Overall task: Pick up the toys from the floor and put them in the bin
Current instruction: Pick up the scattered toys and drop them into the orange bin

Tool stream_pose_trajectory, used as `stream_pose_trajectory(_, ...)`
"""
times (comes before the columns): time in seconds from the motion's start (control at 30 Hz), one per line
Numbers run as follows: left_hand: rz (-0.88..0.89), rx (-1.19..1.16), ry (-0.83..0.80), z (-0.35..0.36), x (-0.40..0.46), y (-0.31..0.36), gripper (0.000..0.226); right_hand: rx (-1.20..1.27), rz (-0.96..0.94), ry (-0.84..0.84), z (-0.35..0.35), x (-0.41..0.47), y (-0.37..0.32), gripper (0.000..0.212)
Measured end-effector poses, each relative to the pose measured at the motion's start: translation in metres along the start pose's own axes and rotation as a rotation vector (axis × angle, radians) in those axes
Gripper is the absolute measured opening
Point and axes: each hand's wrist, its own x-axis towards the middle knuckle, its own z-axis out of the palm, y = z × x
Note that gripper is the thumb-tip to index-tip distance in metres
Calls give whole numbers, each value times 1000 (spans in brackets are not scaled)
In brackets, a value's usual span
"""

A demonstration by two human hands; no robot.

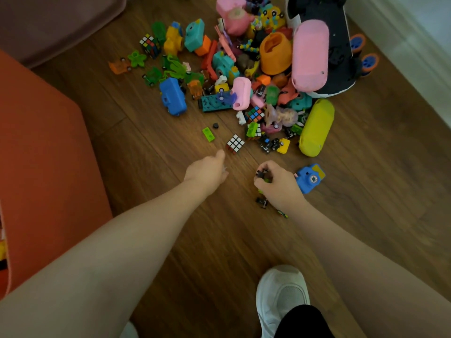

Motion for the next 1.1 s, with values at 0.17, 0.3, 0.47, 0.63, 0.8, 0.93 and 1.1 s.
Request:
stream_pose_trajectory(0.17, -88, -381, -11, 5, -11, -11, 23, 49, -5, -27, 2, -4, -9, 7)
stream_pose_trajectory(0.3, -355, -1297, -135, -13, -33, -6, 30, 236, 31, -62, 4, -8, -33, 4)
stream_pose_trajectory(0.47, -258, -2172, -279, -66, -77, 4, 50, 824, 310, -172, 7, -28, -85, 11)
stream_pose_trajectory(0.63, -69, -1943, -93, -110, -130, -16, 36, 983, 205, -338, 13, -54, -140, 9)
stream_pose_trajectory(0.8, -91, -1640, 406, -141, -181, -88, 28, 1011, -11, -442, 31, -78, -217, 15)
stream_pose_trajectory(0.93, -225, -1255, 628, -132, -221, -150, 32, 1031, -97, -518, 52, -98, -280, 18)
stream_pose_trajectory(1.1, -476, -1181, 587, -110, -231, -187, 14, 884, -59, -614, 92, -114, -325, 13)
